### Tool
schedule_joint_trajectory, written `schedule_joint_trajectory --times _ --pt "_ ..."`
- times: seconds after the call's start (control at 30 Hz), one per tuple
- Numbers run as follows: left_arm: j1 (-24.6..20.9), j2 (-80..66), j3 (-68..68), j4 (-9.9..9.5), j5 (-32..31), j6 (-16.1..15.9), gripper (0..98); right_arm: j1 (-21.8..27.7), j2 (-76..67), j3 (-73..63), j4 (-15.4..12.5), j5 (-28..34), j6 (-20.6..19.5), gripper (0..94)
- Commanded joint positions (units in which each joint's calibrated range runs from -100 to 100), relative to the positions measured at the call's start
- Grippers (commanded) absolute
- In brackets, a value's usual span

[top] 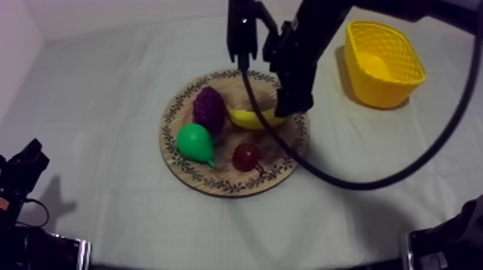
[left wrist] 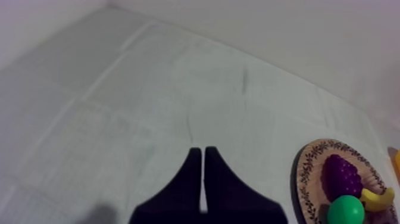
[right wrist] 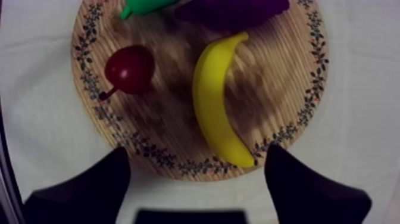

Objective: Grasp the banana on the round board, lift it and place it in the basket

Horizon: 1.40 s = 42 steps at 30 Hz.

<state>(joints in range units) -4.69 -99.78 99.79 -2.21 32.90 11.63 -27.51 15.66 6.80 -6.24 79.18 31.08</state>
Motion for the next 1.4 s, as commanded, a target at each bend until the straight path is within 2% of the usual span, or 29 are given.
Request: schedule_joint_trajectory --times 0.0,0.6,0.83,0.93,1.13,1.23,1.37 --pt "0.02 -0.05 -0.01 0.03 0.0 0.01 0.1 0.08 2.57 -1.03 -0.25 -0.26 0.23 63.3" --pt "0.02 -0.05 -0.01 0.03 0.0 0.02 0.1 0.25 20.19 -8.79 1.0 -3.76 0.22 60.9" --pt "0.02 -0.05 -0.01 0.03 0.0 0.0 0.1 -0.22 23.65 -10.5 1.4 -4.31 -0.09 56.8" --pt "0.02 -0.05 -0.01 0.03 0.0 0.0 0.1 -0.46 24.7 -11.11 1.54 -4.62 -0.37 47.6" --pt "0.02 -0.05 -0.01 0.03 0.0 0.02 0.1 -0.39 26.52 -13.74 1.55 -4.92 -1.3 16.5" --pt "0.02 -0.05 -0.01 0.03 0.0 0.0 0.1 -0.17 27.07 -14.61 1.65 -5.06 -1.54 10.4" --pt "0.02 -0.05 -0.01 0.03 0.0 0.01 0.1 0.46 26.37 -15.09 1.73 -4.89 -1.74 7.6"
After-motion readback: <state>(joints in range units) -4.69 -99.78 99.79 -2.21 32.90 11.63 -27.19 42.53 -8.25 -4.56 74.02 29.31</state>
